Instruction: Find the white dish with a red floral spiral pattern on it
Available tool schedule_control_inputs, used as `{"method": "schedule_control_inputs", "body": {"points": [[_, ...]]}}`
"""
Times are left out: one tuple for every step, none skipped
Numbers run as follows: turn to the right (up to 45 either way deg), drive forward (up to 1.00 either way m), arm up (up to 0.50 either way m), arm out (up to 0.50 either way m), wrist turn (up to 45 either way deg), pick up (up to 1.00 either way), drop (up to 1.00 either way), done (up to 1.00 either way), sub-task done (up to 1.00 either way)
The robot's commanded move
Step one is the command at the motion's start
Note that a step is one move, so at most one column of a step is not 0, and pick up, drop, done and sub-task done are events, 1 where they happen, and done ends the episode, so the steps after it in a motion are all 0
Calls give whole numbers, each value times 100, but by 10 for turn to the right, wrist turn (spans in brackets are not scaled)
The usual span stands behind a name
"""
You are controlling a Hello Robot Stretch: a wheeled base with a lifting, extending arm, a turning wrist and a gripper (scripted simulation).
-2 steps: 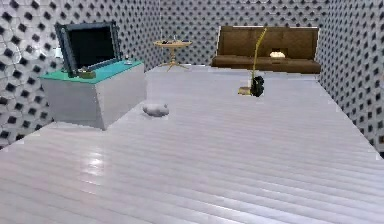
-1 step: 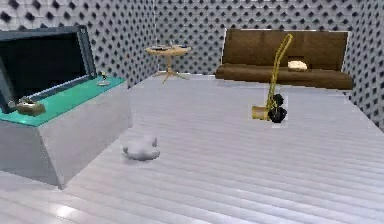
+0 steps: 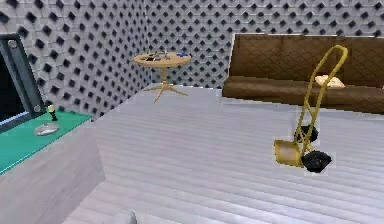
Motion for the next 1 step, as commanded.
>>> {"method": "schedule_control_inputs", "body": {"points": [[-30,0,0,0,0,0,0,0,0]]}}
